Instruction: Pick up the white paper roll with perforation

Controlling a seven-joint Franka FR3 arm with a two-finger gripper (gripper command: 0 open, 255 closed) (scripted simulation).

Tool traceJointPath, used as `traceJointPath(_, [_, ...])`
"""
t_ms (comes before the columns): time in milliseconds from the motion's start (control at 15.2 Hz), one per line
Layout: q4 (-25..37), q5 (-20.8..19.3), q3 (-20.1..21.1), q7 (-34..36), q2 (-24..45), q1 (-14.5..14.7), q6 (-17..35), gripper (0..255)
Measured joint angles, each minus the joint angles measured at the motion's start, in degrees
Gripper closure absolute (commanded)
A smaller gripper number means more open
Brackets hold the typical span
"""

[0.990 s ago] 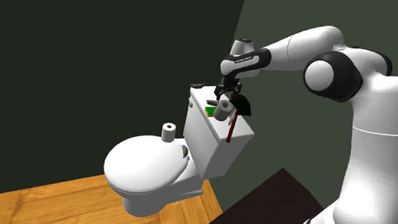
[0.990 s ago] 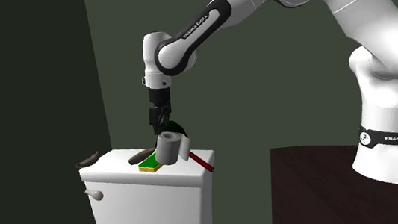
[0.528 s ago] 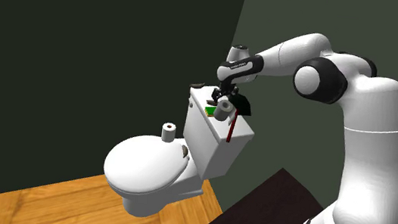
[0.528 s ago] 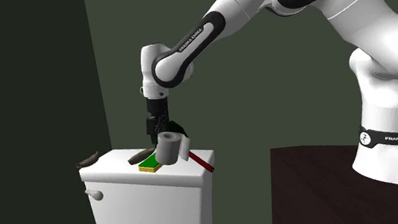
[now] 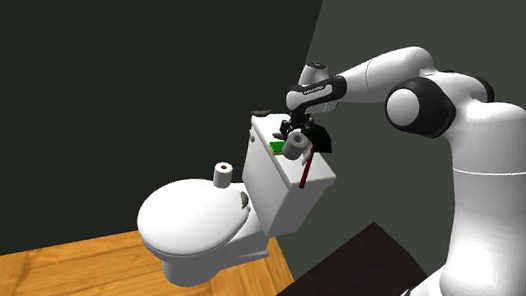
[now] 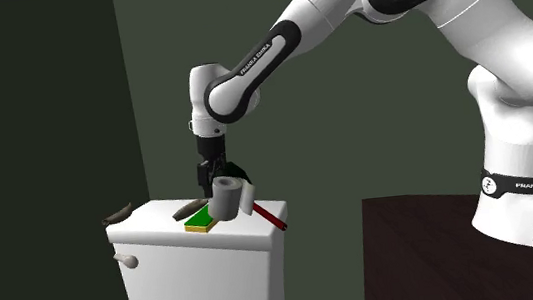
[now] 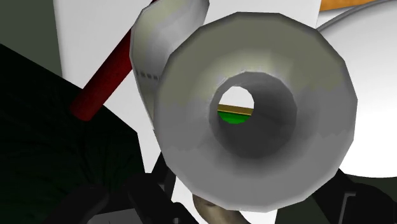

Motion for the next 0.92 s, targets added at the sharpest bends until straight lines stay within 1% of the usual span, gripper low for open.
traceJointPath(462, [0.0,-0.1,-0.1,0.1,-0.5,0.1,-0.6,255])
traceJointPath(924, [0.8,-0.3,-0.3,0.0,-3.4,0.2,-4.3,255])
